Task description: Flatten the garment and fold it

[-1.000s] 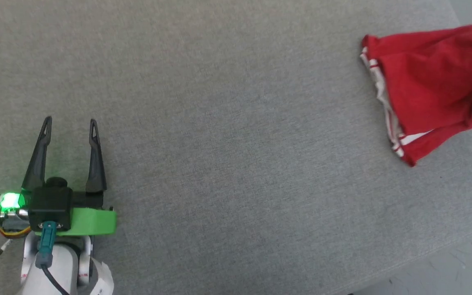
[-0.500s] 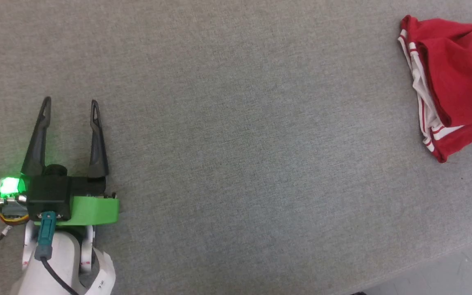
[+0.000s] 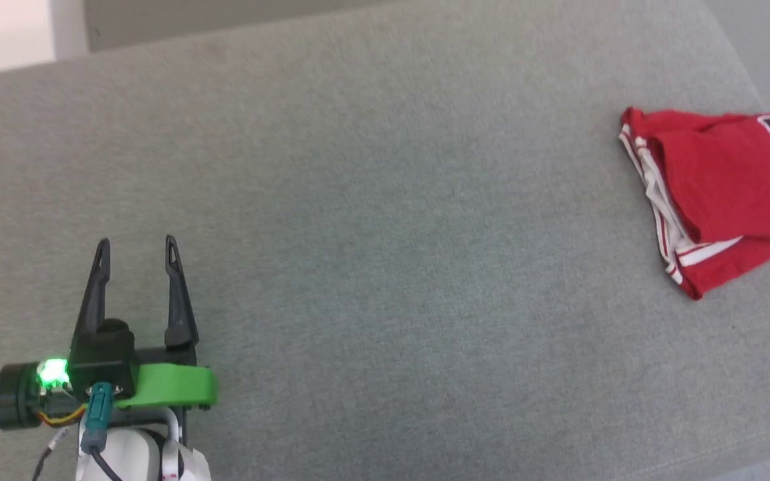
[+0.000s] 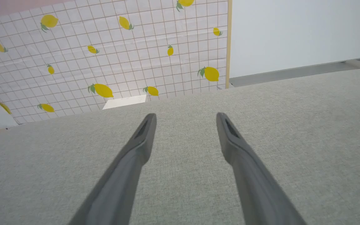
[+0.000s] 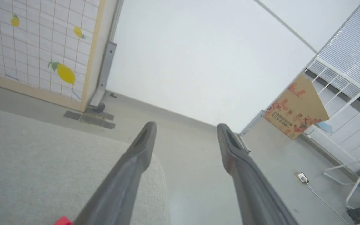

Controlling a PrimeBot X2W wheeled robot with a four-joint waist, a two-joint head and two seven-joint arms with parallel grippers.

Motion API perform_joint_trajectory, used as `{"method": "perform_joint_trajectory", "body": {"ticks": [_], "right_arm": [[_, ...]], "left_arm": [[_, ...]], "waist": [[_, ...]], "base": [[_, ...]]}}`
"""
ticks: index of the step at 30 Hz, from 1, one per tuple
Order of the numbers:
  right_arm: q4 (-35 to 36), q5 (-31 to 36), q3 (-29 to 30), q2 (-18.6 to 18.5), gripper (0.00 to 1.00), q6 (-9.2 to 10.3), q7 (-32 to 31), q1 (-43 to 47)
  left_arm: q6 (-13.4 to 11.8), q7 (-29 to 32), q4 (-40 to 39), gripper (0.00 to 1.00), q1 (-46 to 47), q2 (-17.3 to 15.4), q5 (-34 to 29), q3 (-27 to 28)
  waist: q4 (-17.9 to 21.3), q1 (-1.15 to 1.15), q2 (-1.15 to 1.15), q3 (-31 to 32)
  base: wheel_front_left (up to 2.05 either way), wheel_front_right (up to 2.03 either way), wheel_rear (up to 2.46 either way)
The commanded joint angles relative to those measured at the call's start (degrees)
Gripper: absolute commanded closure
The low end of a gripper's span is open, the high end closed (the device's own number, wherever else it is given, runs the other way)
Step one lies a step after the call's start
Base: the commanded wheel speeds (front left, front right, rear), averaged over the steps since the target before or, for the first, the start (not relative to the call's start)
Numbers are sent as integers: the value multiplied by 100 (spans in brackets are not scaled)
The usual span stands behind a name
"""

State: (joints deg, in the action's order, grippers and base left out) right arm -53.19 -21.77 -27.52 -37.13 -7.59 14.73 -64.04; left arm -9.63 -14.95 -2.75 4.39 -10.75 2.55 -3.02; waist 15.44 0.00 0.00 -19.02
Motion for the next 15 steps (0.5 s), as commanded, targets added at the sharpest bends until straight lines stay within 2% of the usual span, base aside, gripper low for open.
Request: {"method": "perform_joint_trajectory", "body": {"ticks": [1,6,15], "right_arm": [[362,214,317,113,0,10,25,386],[1805,1002,1548,660,0,10,26,1566],[3611,1648,2693,1761,0,10,26,3352]], "left_arm": [[-23,-5,31,0,-98,43,38,36],[-29,-5,126,0,-317,200,84,132],[53,-5,213,0,-555,375,75,227]], "waist": [[-309,0,0,591],[-477,0,0,996],[-834,0,0,1445]], "base": [[0,0,0],[0,0,0],[0,0,0]]}}
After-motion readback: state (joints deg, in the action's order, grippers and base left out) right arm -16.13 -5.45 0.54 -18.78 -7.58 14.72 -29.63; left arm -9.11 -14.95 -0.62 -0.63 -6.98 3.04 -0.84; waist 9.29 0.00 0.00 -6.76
